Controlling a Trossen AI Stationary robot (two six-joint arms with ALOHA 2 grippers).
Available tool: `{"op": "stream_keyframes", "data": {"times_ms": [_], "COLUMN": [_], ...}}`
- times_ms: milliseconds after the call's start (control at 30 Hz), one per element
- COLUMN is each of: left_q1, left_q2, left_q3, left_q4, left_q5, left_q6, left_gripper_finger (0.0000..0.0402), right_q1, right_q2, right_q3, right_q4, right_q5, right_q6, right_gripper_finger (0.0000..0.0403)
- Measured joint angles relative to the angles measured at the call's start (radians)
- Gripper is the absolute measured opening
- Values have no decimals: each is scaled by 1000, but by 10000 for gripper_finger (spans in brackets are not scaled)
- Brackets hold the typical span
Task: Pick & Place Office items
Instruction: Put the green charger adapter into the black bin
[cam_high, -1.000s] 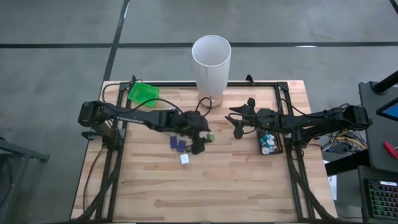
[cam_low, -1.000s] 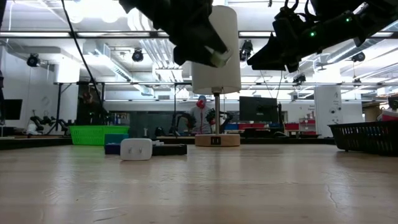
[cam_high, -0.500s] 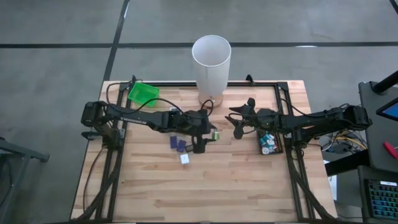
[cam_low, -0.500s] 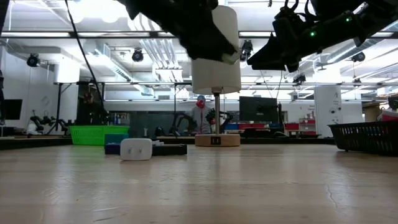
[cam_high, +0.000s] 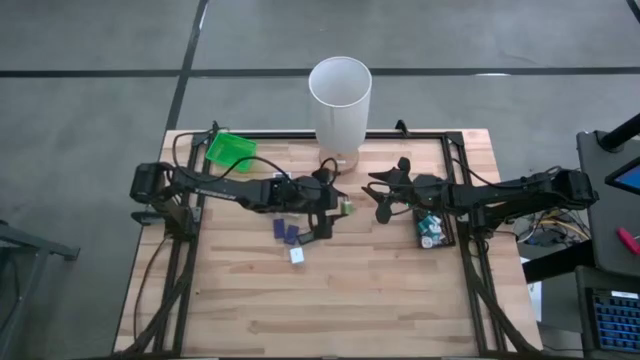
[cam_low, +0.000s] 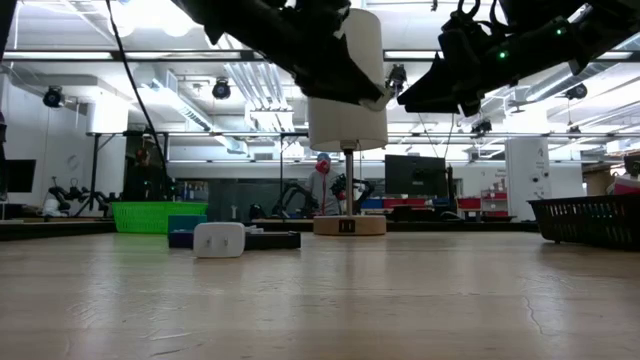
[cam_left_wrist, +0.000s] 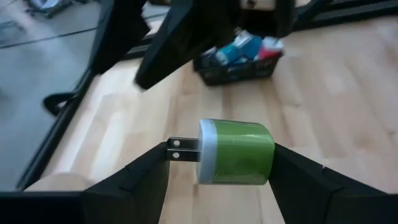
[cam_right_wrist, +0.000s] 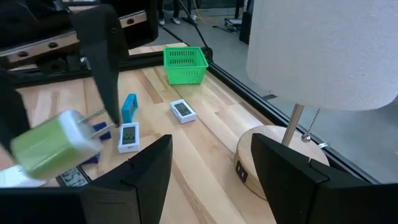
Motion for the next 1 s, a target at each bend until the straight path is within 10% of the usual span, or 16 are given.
{"op": "stream_keyframes", "data": {"times_ms": [233, 533, 1000], "left_q1": [1, 1, 155], "left_q2": [-37, -46, -47], "left_q3": [0, 0, 0], "left_q4": [-91, -98, -96], "left_q5": [-210, -218, 218], "left_q6": [-145, -60, -49], "left_gripper_finger": [243, 243, 245], "right_q1": [0, 0, 0], "right_q2": [0, 0, 0], "right_q3": [0, 0, 0], "right_q4": [1, 0, 0], "right_q5": [0, 0, 0], "right_q6": [0, 1, 2], "right_gripper_finger": [217, 217, 217]}}
